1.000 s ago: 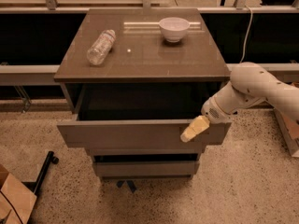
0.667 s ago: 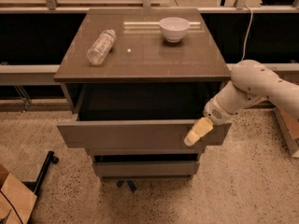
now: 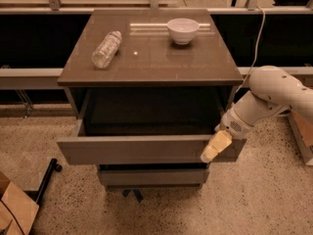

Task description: Open top drawer

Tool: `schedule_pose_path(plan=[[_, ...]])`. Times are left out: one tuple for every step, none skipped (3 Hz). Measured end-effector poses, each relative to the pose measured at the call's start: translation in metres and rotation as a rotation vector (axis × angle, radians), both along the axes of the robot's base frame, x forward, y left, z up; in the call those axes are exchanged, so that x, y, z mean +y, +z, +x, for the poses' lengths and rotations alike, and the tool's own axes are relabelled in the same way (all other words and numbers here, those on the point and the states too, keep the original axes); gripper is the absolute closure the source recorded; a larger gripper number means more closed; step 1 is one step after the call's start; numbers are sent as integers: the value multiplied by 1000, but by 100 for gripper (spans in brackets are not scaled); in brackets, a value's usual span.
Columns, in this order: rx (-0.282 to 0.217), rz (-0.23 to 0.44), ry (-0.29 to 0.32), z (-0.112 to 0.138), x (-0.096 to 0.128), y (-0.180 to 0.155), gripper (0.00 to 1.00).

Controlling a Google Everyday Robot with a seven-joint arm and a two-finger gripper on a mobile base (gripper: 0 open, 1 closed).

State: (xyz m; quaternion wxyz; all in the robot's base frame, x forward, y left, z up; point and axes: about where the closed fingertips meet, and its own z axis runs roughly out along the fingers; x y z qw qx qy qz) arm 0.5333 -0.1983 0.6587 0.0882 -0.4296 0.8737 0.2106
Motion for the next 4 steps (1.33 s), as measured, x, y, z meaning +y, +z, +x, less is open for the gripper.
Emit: schedule_pose_path(plan=[[0, 0, 0, 1, 3, 0, 0], [0, 0, 0, 1, 4, 0, 0], [0, 0, 0, 1, 4, 0, 0], [0, 0, 0, 1, 4, 0, 0]])
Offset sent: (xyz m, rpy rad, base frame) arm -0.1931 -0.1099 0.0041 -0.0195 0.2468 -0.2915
